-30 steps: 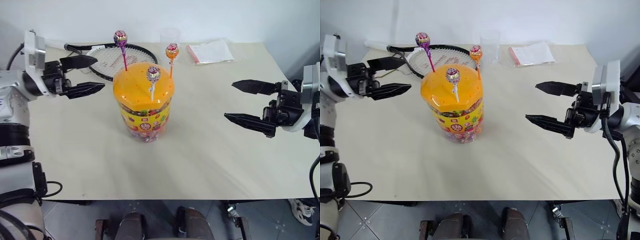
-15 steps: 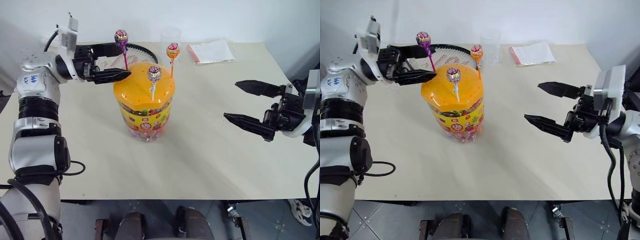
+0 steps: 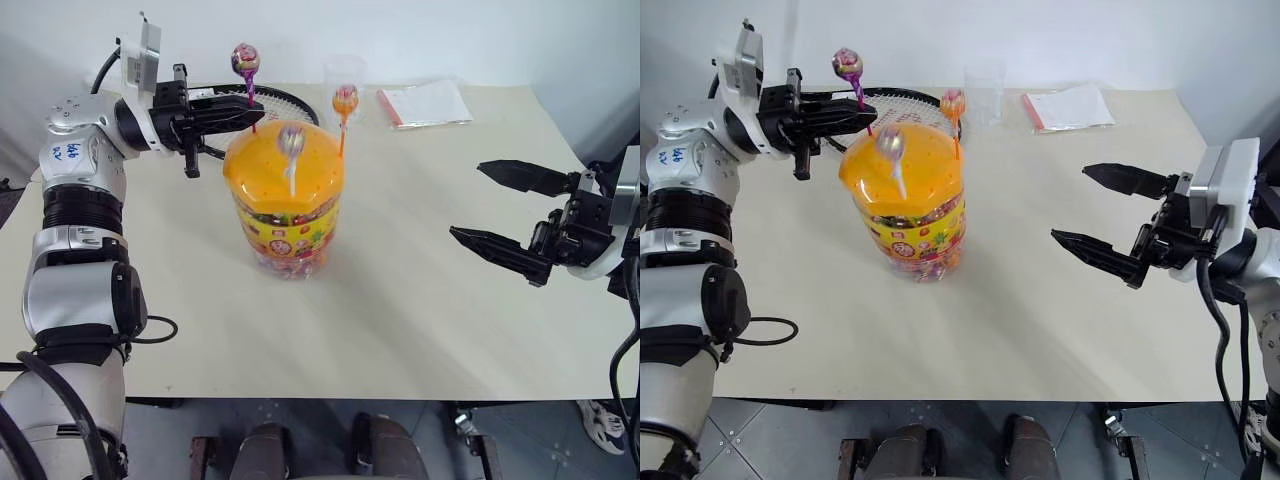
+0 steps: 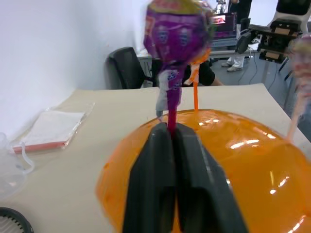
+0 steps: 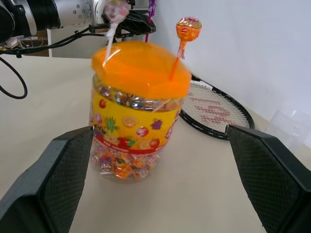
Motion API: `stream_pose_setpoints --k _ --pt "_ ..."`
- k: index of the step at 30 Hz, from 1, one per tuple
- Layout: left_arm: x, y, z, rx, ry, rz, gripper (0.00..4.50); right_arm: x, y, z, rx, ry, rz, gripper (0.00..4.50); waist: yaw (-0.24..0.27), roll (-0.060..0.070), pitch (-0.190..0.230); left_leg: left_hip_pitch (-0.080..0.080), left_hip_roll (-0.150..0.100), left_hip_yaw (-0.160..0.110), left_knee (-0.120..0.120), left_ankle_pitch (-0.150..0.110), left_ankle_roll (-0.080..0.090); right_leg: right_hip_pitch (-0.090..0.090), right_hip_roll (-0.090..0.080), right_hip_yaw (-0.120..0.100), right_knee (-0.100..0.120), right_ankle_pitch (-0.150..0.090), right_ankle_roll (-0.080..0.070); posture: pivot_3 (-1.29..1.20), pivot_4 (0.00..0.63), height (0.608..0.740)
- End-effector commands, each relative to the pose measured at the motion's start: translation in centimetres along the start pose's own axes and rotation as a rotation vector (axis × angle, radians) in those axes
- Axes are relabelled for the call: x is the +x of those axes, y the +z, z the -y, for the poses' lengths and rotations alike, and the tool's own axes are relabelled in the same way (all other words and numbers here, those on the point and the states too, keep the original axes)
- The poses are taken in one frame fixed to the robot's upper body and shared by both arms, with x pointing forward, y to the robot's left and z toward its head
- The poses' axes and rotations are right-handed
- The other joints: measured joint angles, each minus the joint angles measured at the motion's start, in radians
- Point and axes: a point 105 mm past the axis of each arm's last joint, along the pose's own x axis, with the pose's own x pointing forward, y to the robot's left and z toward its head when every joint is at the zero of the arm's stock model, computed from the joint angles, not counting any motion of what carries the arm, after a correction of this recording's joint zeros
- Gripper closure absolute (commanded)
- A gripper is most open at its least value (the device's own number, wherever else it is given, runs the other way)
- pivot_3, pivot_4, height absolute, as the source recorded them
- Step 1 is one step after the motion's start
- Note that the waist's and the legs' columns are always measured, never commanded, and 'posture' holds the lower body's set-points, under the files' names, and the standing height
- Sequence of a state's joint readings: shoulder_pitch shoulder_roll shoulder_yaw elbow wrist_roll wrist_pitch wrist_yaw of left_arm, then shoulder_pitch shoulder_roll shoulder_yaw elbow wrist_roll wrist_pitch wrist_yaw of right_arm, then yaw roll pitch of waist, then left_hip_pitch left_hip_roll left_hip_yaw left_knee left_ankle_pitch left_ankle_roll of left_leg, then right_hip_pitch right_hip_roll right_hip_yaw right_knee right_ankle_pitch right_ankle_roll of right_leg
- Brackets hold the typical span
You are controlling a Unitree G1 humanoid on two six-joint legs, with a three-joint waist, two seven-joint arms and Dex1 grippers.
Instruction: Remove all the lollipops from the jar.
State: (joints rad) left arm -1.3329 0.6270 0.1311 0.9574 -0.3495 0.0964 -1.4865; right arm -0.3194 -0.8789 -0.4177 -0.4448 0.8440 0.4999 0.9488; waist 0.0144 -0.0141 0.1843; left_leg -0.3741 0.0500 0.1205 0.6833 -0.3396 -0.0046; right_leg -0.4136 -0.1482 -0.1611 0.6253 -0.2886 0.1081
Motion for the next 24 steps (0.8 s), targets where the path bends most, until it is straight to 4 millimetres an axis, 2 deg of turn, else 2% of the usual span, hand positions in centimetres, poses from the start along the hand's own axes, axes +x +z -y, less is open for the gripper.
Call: stream_pose_setpoints --k 1,7,13,16,19,22,24 --pt "0.6 3.8 -0.6 0.102 0.020 0.080 4.48 0.2 1.0 0.2 -0.053 0.000 0.041 0.00 0.001 -0.001 0.001 0.000 0.000 0.000 0.000 0.000 0.000 0.000 0.000 0.000 0.000 0.000 0.000 0.00 0.150 0.740" --pt "0.6 6.4 -1.7 0.147 0.118 0.095 4.48 0.6 1.1 0.4 -0.057 0.019 0.055 0.00 0.001 -0.003 0.002 0.000 0.000 0.000 0.000 0.000 0.000 0.000 0.000 0.000 0.000 0.000 0.000 0.00 0.150 0.740" --pt "-2.5 5.3 -4.3 0.075 0.407 -0.122 4.48 1.1 1.4 0.5 -0.046 0.096 0.049 0.00 -0.010 -0.003 0.002 0.000 0.000 0.000 0.000 0.000 0.000 0.000 0.000 0.000 0.000 0.000 0.000 0.00 0.150 0.740" --pt "-6.5 4.3 -5.5 0.019 0.629 -0.194 4.48 1.1 1.4 0.5 -0.029 0.139 0.039 0.00 -0.018 -0.003 0.002 0.000 0.000 0.000 0.000 0.000 0.000 0.000 0.000 0.000 0.000 0.000 0.000 0.00 0.150 0.740" --pt "-10.0 2.7 -5.0 -0.031 0.728 -0.313 4.48 1.0 1.4 0.3 -0.012 0.176 0.036 0.00 -0.023 -0.003 0.002 0.001 0.000 0.000 -0.001 0.000 0.000 -0.001 0.000 0.001 0.000 0.000 0.000 0.00 0.150 0.740" --pt "-14.3 -0.6 -2.5 -0.178 0.799 -0.484 4.48 1.2 1.2 0.2 -0.004 0.205 0.035 0.00 -0.025 -0.003 0.002 0.001 0.000 0.000 -0.001 0.000 0.000 -0.001 0.000 0.002 0.000 0.000 0.000 0.00 0.150 0.740" --pt "-15.5 -2.1 -0.6 -0.243 0.799 -0.565 4.48 1.3 1.0 0.4 -0.004 0.204 0.036 0.00 -0.025 -0.003 0.002 0.001 0.000 0.001 -0.001 0.000 0.000 -0.001 0.000 0.002 0.000 0.000 0.000 0.00 0.150 0.740"
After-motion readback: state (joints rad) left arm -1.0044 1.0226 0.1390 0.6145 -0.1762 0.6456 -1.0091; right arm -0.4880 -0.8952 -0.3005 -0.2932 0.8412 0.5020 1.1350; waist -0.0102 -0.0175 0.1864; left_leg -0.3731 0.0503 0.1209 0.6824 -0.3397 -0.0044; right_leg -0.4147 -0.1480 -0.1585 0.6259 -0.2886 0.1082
